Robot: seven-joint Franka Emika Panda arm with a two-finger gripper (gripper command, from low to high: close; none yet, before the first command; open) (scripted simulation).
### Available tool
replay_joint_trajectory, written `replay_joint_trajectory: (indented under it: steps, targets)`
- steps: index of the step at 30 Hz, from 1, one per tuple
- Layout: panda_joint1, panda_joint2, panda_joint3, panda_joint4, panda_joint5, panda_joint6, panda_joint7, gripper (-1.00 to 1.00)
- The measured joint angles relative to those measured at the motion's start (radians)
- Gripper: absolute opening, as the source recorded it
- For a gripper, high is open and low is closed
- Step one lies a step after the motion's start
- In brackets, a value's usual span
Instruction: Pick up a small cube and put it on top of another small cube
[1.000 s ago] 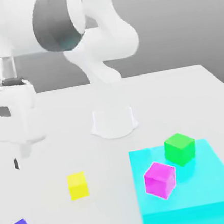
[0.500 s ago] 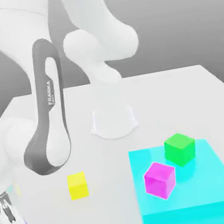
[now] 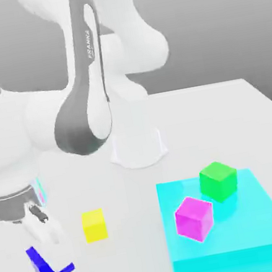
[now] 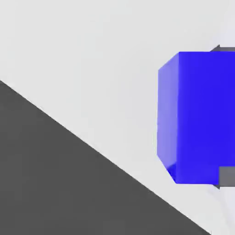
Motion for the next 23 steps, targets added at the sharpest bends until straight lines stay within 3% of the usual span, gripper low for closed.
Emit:
replay_joint_trajectory:
  steps: [4,14,20,21,23]
  targets:
    - [0.154,-0.145,0.066,-0.073,0.003,-0.063,0.093,-1.00]
    - [0.315,-0.477,0.285,-0.259,-0.038,-0.209,0.368,-1.00]
    - [0.323,-0.381,0.347,-0.338,-0.064,-0.039,0.426,-1.00]
    - [0.322,-0.365,0.350,-0.344,-0.066,-0.018,0.428,1.00]
    - [0.322,-0.365,0.350,-0.344,-0.066,-0.017,0.428,1.00]
